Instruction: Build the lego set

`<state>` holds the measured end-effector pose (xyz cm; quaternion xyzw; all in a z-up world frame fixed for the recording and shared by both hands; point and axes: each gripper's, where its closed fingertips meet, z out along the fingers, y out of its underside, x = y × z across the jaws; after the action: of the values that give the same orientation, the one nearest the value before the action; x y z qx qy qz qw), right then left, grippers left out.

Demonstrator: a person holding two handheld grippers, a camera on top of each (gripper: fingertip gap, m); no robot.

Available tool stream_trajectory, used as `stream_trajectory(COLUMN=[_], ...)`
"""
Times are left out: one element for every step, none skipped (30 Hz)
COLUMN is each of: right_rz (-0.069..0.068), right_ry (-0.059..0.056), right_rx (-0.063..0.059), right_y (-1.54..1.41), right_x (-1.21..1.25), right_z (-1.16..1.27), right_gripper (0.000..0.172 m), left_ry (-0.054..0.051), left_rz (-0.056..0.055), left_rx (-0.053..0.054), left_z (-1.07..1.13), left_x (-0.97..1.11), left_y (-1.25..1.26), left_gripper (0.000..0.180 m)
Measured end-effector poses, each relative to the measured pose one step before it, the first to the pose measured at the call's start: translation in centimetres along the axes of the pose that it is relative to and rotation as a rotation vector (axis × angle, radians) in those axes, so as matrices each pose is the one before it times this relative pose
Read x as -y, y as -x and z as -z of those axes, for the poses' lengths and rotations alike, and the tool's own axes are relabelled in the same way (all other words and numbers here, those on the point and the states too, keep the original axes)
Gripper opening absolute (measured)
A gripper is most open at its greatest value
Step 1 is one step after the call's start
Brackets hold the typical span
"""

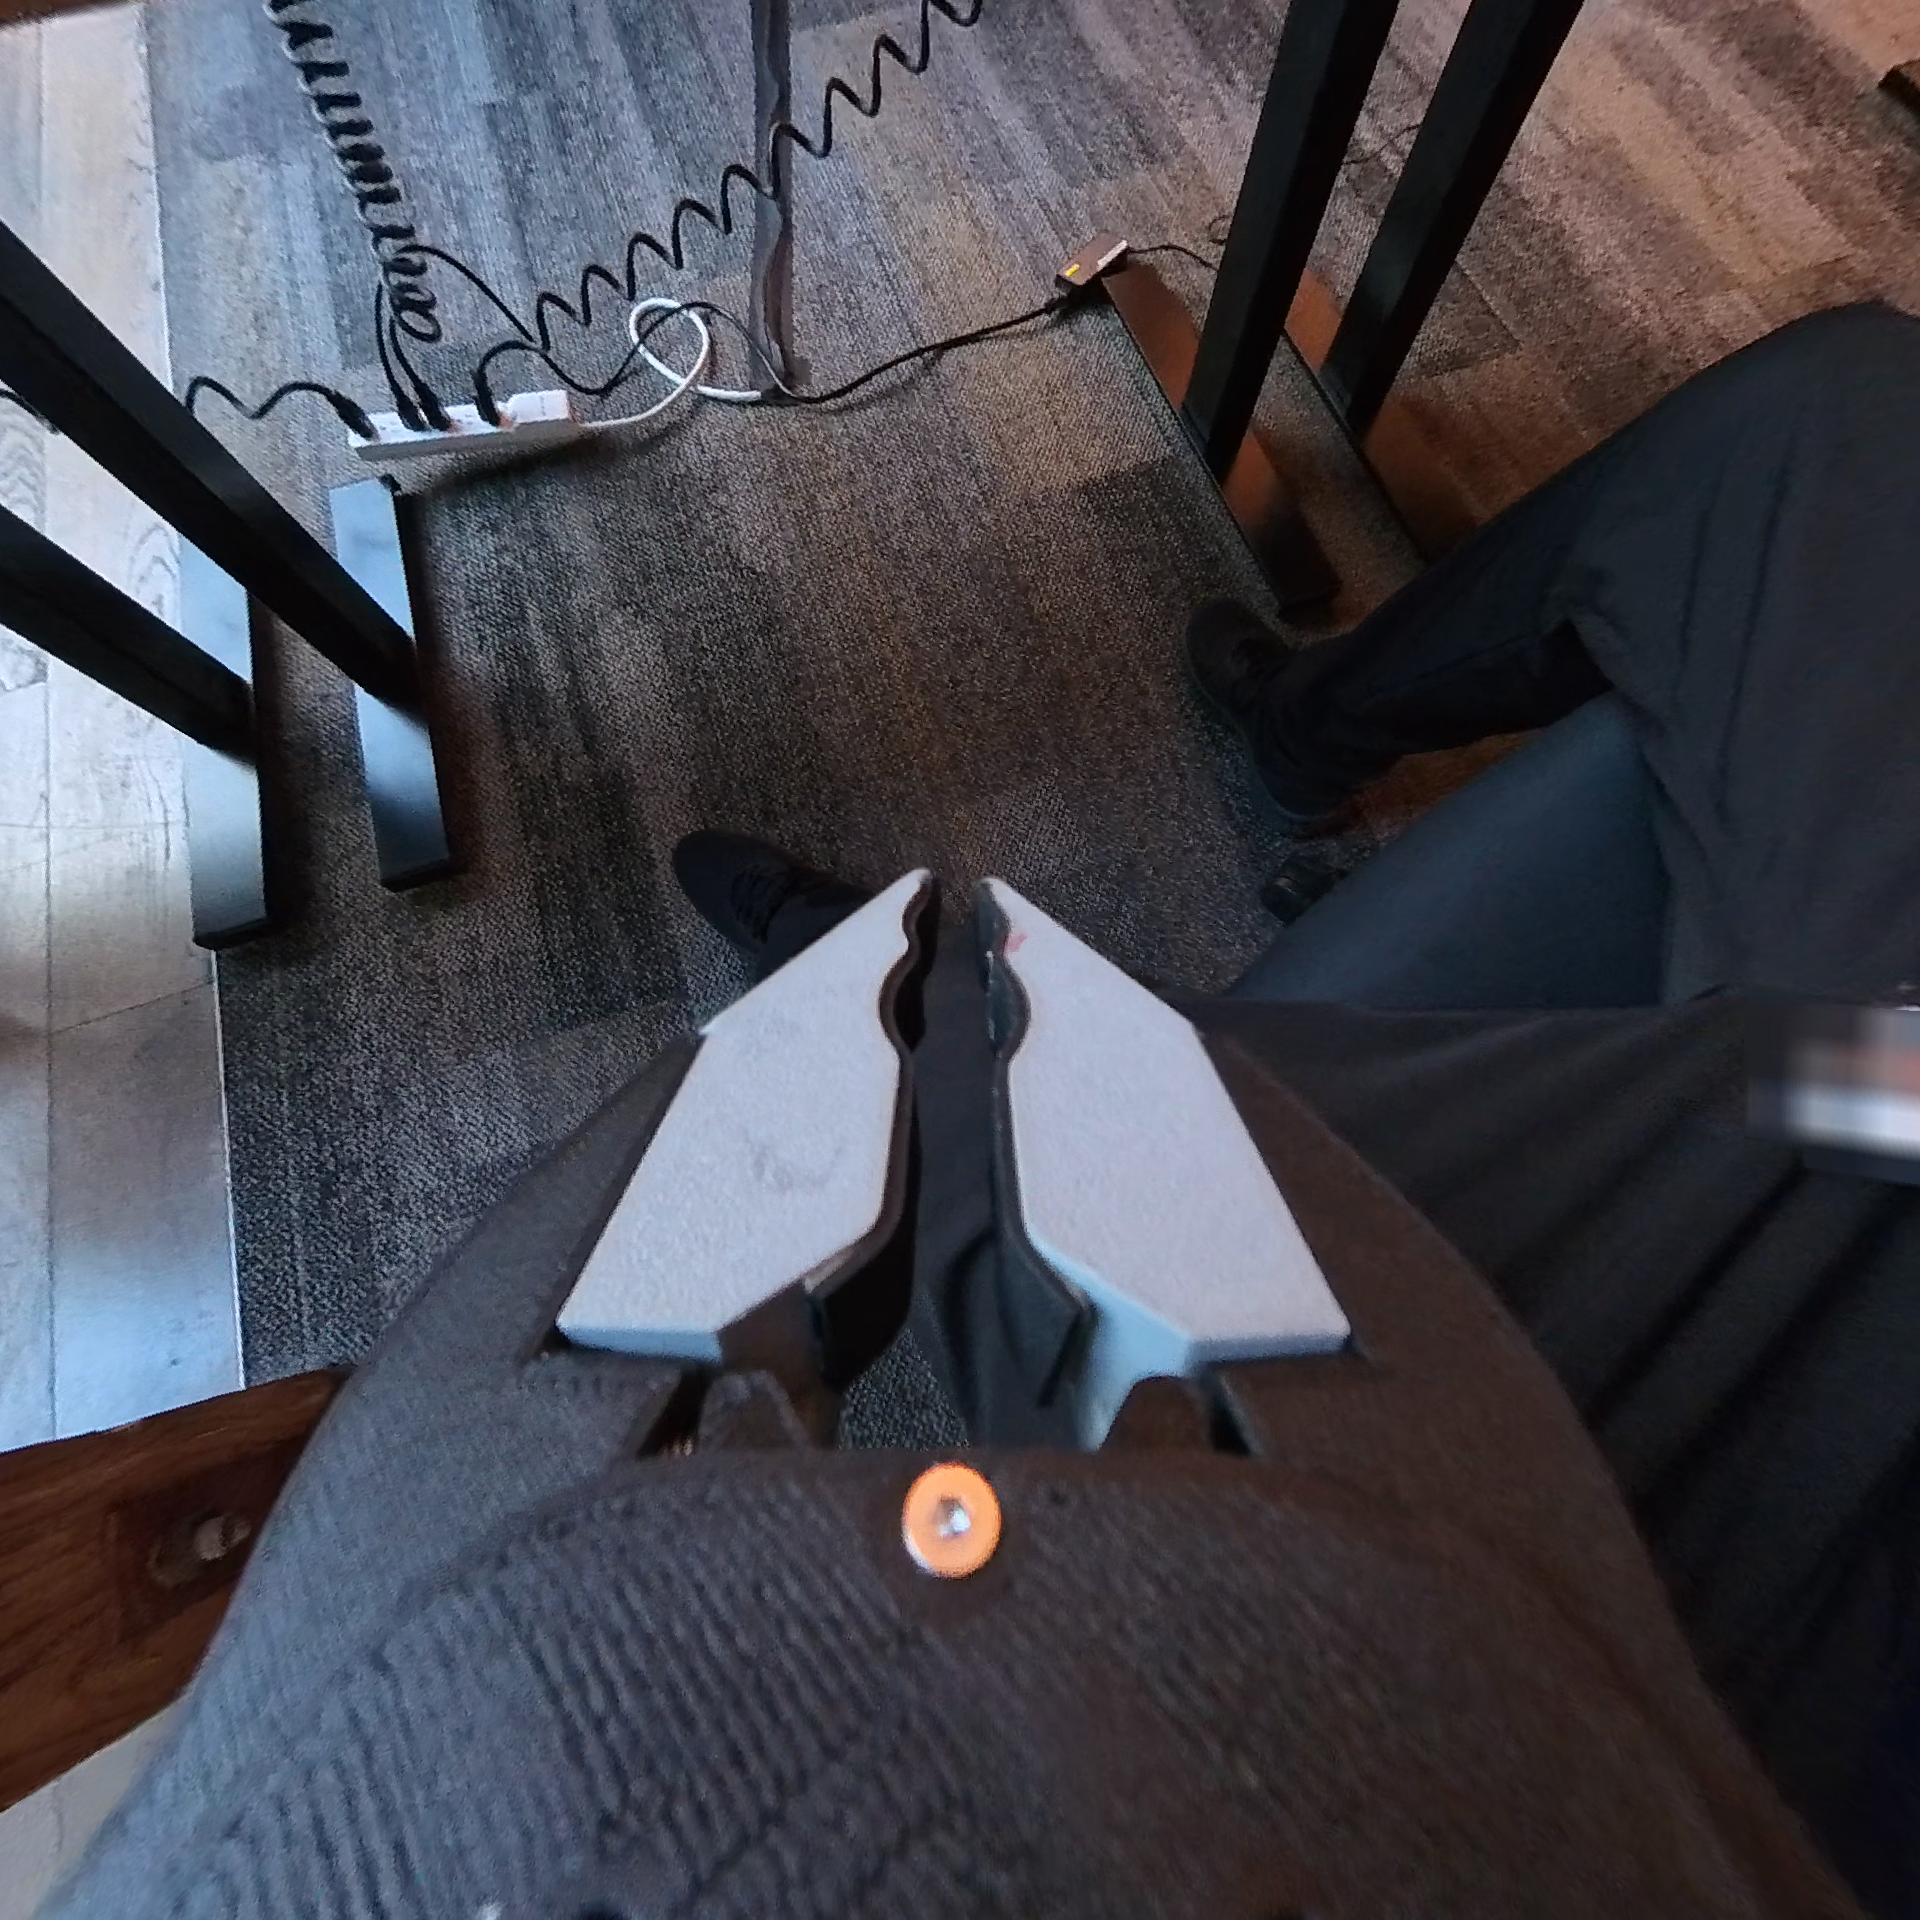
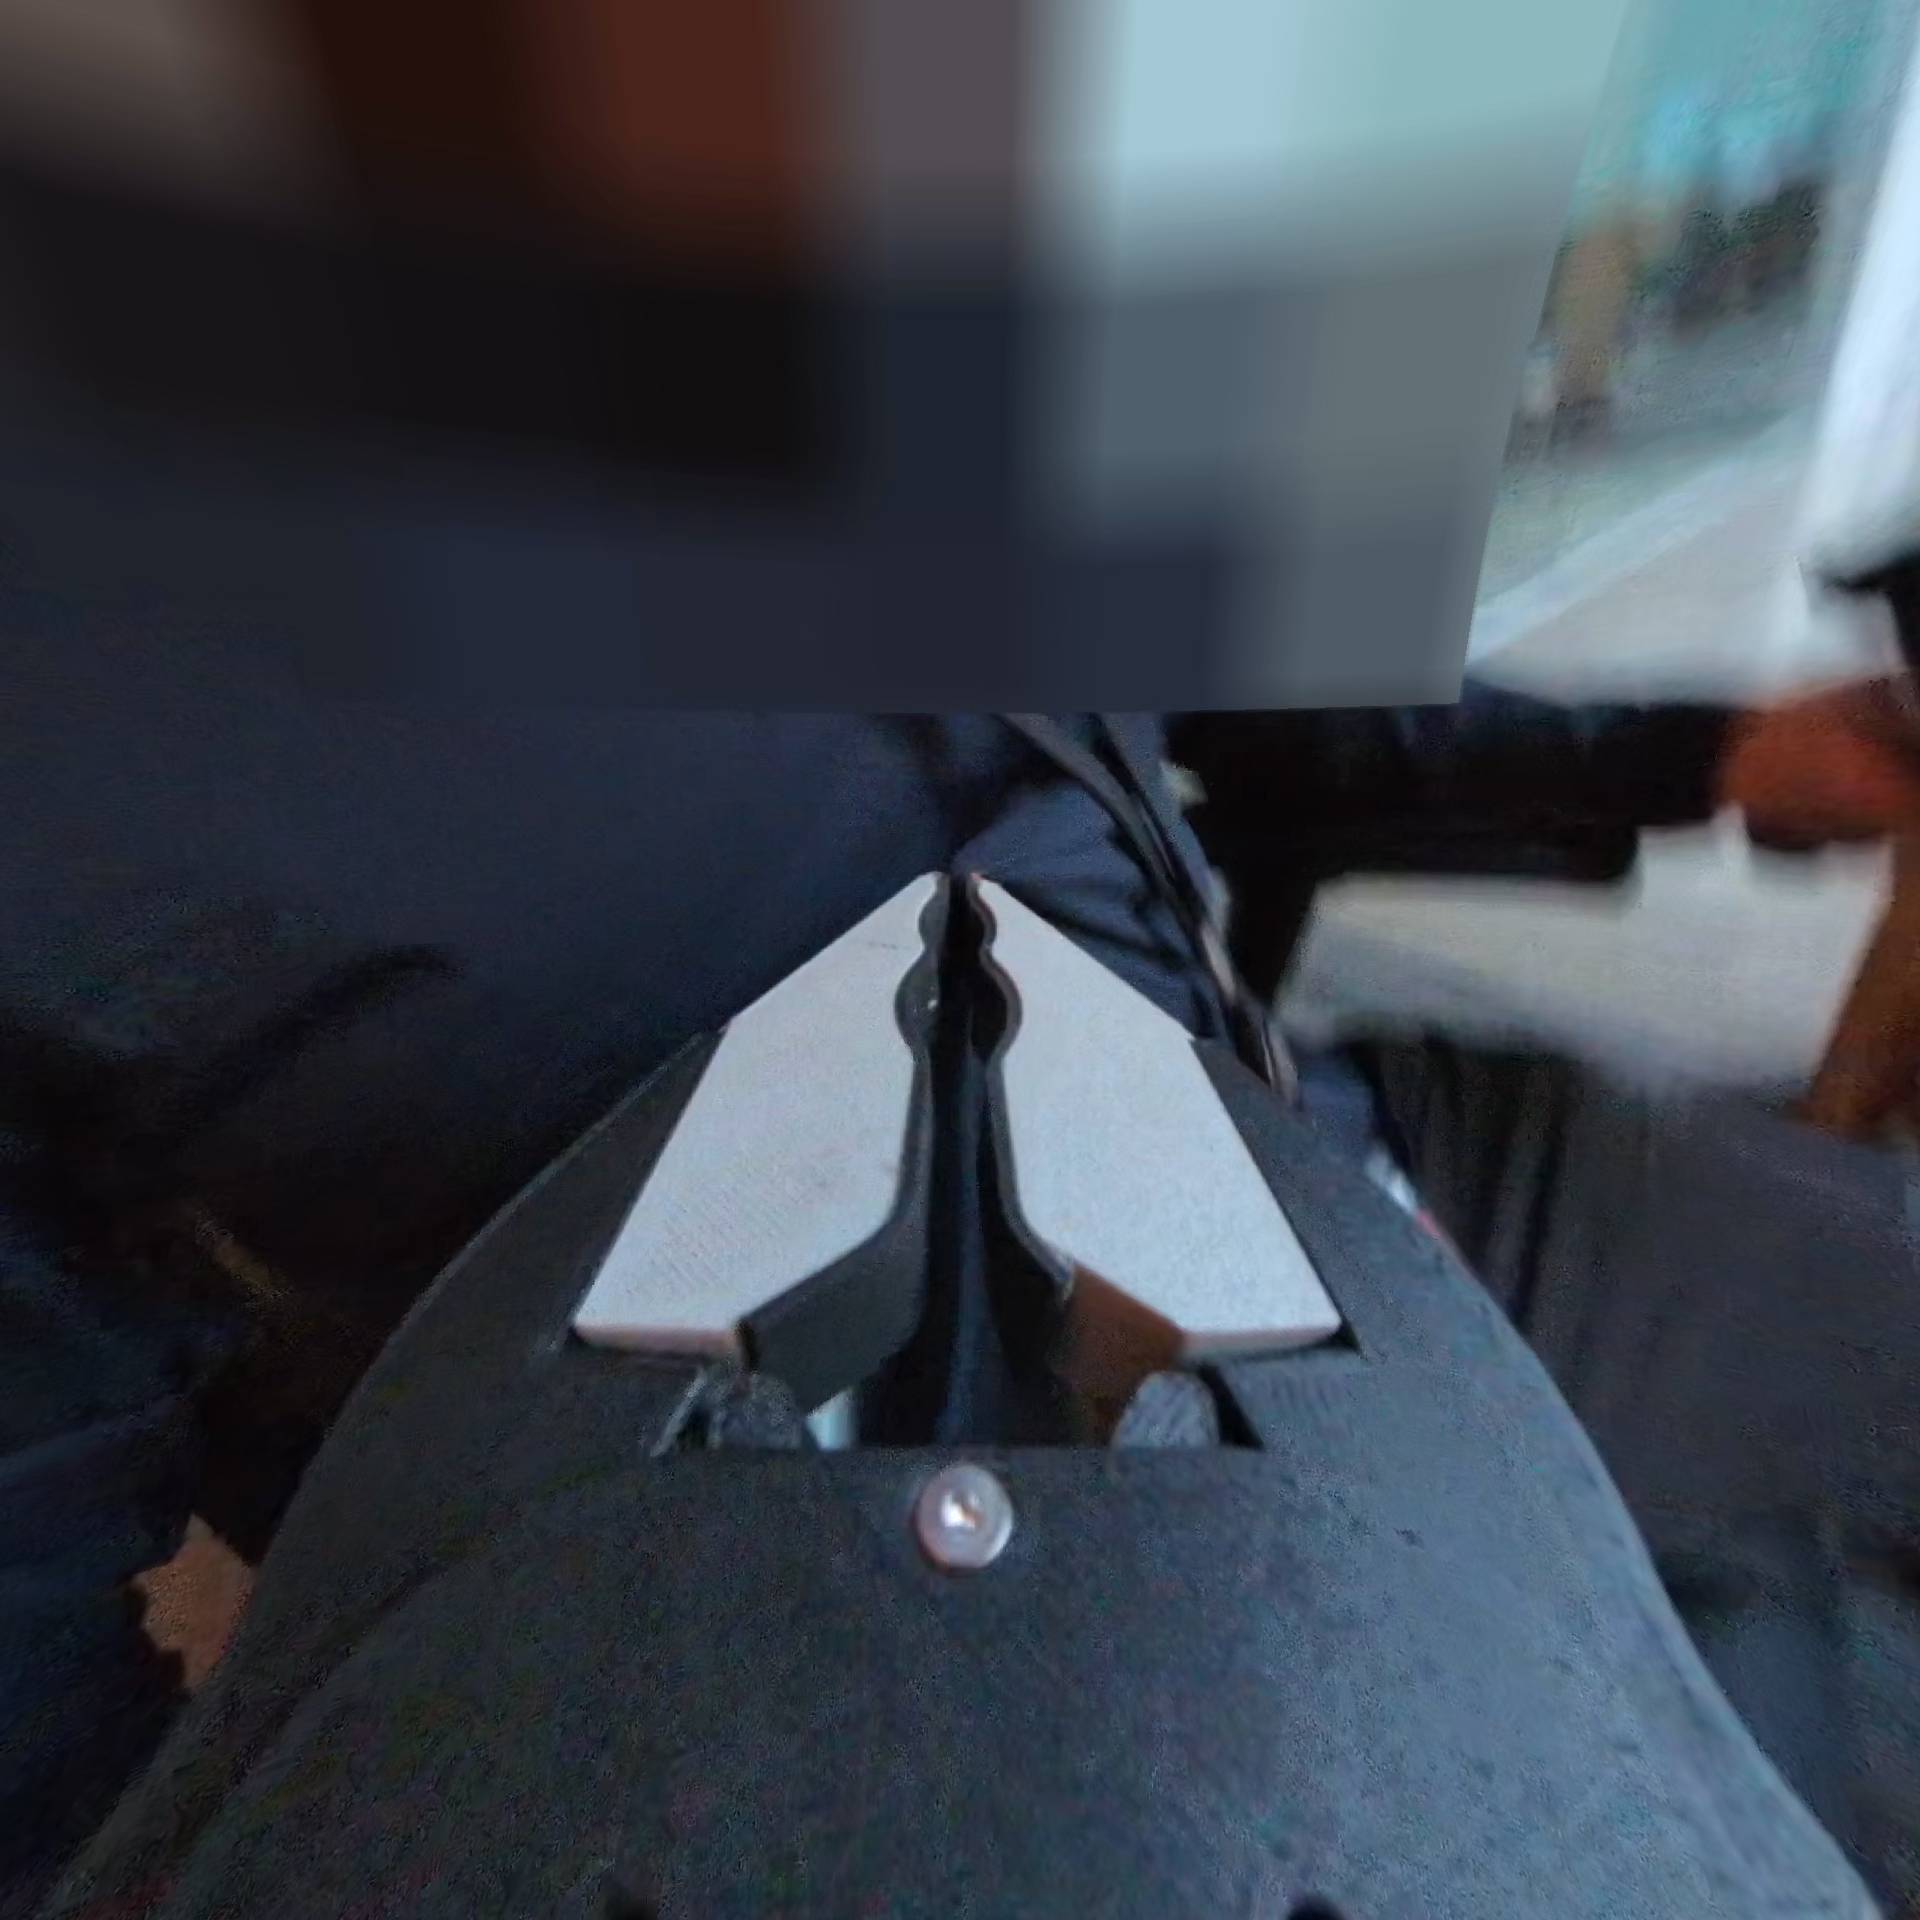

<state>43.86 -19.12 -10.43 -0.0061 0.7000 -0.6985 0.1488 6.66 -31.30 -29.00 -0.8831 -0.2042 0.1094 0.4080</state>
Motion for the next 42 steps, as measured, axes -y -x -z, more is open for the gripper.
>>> stream_trajectory(right_rz=[0.0994, 0.0756, 0.0496, -0.0003, -0.0705, -0.1294, -0.1374, -0.1125, -0.0735, -0.0272, -0.0104, -0.0294, -0.0491, -0.0452, -0.0222, 0.0022, 0.0243, 0.0358, 0.0382, 0.0442, 0.0701, 0.0942, 0.0912, 0.0668, -0.0044, -0.0841, -0.1195, -0.1107, -0.0881, -0.0652, -0.0504, -0.0427, -0.0358, -0.0277, -0.022, -0.018, -0.0127, -0.0068, -0.0021, 0.0025, 0.0078, 0.0116], right_ry=[0.0005, 0.0559, 0.052, 0.0306, 0.0499, 0.0753, 0.0263, -0.0403, -0.0743, -0.0793, -0.0444, 0.016, 0.0772, 0.1089, 0.1076, 0.0768, 0.0529, 0.0453, 0.0335, 0.0309, 0.0531, 0.0841, 0.0976, 0.0685, 0.0132, -0.0325, -0.0564, -0.0577, -0.0448, -0.032, -0.0258, -0.026, -0.033, -0.0418, -0.0453, -0.0398, -0.0296, -0.0191, -0.0098, -0.0033, 0.0003, 0.0035], right_rx=[0.0373, 0.0211, 0.0123, 0.003, -0.0275, -0.0367, 0.0189, 0.0328, 0.0, -0.0296, -0.0783, -0.1211, -0.0951, -0.0486, -0.0324, -0.0315, -0.0282, -0.0475, -0.0622, -0.0096, 0.0543, -0.0337, -0.2107, -0.2355, -0.1181, 0.0238, 0.0948, 0.0858, 0.0373, 0.0039, -0.0071, -0.0103, -0.012, -0.0068, 0.0007, 0.0027, 0.002, -0.0016, -0.0052, -0.0065, -0.0101, -0.0178], right_y=[2.286, 1.486, 0.861, 0.144, -1.04, -1.76, -1.234, -1.008, -1.238, -1.402, -2.153, -3.073, -2.841, -1.957, -1.363, -0.997, -0.729, -1.035, -1.302, -0.395, 0.735, -0.577, -3.283, -3.866, -2.598, -0.943, -0.014, -0.038, -0.571, -0.916, -0.948, -0.879, -0.79, -0.613, -0.421, -0.318, -0.267, -0.243, -0.232, -0.181, -0.183, -0.261], right_x=[1.286, 0.218, -0.328, -0.823, -1.787, -2.383, -1.56, -0.42, 0.324, 0.596, 0.107, -0.851, -1.766, -2.09, -1.83, -1.187, -0.68, -0.392, -0.01, 0.249, 0.13, -0.231, -0.523, -0.505, -0.16, 0.287, 0.499, 0.261, -0.172, -0.447, -0.466, -0.256, 0.036, 0.359, 0.524, 0.517, 0.394, 0.219, 0.076, -0.002, -0.029, -0.06], right_z=[-0.565, -0.751, -0.667, -0.414, -0.008, 0.352, 0.527, 0.872, 1.14, 1.111, 0.887, 0.447, -0.391, -1.208, -1.647, -1.856, -1.785, -1.582, -1.362, -1.212, -1.064, -0.879, -0.182, 0.26, 0.277, 0.435, 0.703, 0.835, 0.858, 0.889, 0.909, 0.925, 0.927, 0.906, 0.81, 0.665, 0.531, 0.383, 0.28, 0.213, 0.187, 0.187], right_gripper=[0.0, 0.0, 0.0, 0.0, 0.0, 0.0, 0.0, 0.007, 0.017, 0.026, 0.024, 0.015, 0.025, 0.039, 0.036, 0.042, 0.05, 0.05, 0.048, 0.041, 0.024, 0.0, 0.0, 0.0, 0.0, 0.0, 0.0, 0.0, 0.0, 0.0, 0.001, 0.001, 0.002, 0.002, 0.002, 0.002, 0.002, 0.001, 0.001, 0.0, 0.0, 0.0], left_ry=[-0.0056, -0.0014, 0.0003, -0.0008, 0.0003, 0.0035, 0.0044, 0.0047, 0.0051, 0.0058, 0.0061, 0.0067, 0.0106, 0.0096, 0.0033, 0.0107, 0.029, 0.0651, 0.0539, 0.0097, -0.0113, -0.0061, 0.0048, -0.0018, -0.0045, 0.0122, 0.0439, 0.0582, 0.0407, 0.0408, 0.0499, 0.0597, 0.036, -0.0028, -0.0184, -0.006, 0.0515, 0.0874, 0.0716, 0.0219, 0.0027, -0.0033], left_rz=[-0.0091, -0.0092, -0.0084, -0.0061, -0.0025, 0.0001, -0.0004, -0.0017, -0.0031, -0.0016, 0.0009, 0.003, 0.0025, -0.0054, -0.0126, -0.0166, -0.0248, -0.0418, -0.0587, -0.0722, -0.0496, -0.0074, 0.0233, 0.0278, 0.021, 0.0228, 0.0263, 0.0171, 0.0028, -0.0034, -0.0072, -0.012, -0.0047, 0.0165, 0.0559, 0.0656, 0.0444, 0.0047, -0.0175, -0.0305, -0.0419, -0.0265], left_rx=[0.0034, 0.0045, 0.0044, 0.0012, -0.0019, -0.0047, -0.0062, -0.0056, -0.0059, -0.0083, -0.0166, -0.0269, -0.0552, -0.0936, -0.131, -0.1545, -0.1354, -0.0416, 0.0123, 0.0137, 0.0088, -0.0155, -0.0468, -0.0793, -0.0979, -0.0804, -0.071, -0.0457, 0.0096, 0.0217, 0.019, 0.0274, 0.0104, -0.0248, -0.0185, 0.0083, 0.0797, 0.0678, 0.0195, 0.0534, 0.0769, 0.0774], left_z=[0.112, 0.071, 0.019, -0.034, -0.087, -0.105, -0.116, -0.096, -0.075, -0.074, -0.095, -0.116, -0.093, -0.062, -0.095, -0.266, -0.577, -0.601, -0.448, -0.35, -0.319, -0.382, -0.356, -0.213, -0.102, -0.2, -0.419, -0.65, -0.763, -0.773, -0.862, -1.05, -1.057, -0.616, -0.282, -0.312, -0.683, -0.981, -0.821, -0.128, 0.261, 0.376], left_x=[0.118, 0.054, 0.044, 0.068, 0.057, -0.008, -0.058, -0.1, -0.119, -0.11, -0.091, -0.07, -0.064, 0.002, 0.062, -0.182, -0.553, -0.773, -0.418, 0.279, 0.646, 0.631, 0.479, 0.472, 0.31, -0.146, -0.852, -1.201, -0.871, -0.603, -0.591, -0.677, -0.328, 0.217, 0.385, -0.002, -0.946, -1.269, -0.663, 0.226, 0.359, 0.217], left_y=[-0.153, -0.084, -0.043, -0.046, -0.018, -0.041, -0.057, -0.075, -0.092, -0.152, -0.311, -0.55, -1.119, -1.897, -2.693, -3.159, -2.776, -1.26, -0.517, -0.544, -0.478, -0.564, -0.853, -1.372, -1.775, -1.592, -1.413, -1.003, -0.179, -0.027, -0.084, 0.127, 0.072, -0.089, 0.365, 0.931, 1.928, 1.408, 0.28, 0.527, 0.94, 1.327], left_gripper=[0.004, 0.003, 0.003, 0.003, 0.003, 0.003, 0.003, 0.003, 0.003, 0.003, 0.003, 0.004, 0.003, 0.003, 0.004, 0.008, 0.015, 0.023, 0.026, 0.023, 0.019, 0.018, 0.019, 0.02, 0.018, 0.021, 0.03, 0.033, 0.034, 0.037, 0.04, 0.044, 0.045, 0.042, 0.036, 0.012, 0.0, 0.0, 0.0, 0.0, 0.0, 0.0])
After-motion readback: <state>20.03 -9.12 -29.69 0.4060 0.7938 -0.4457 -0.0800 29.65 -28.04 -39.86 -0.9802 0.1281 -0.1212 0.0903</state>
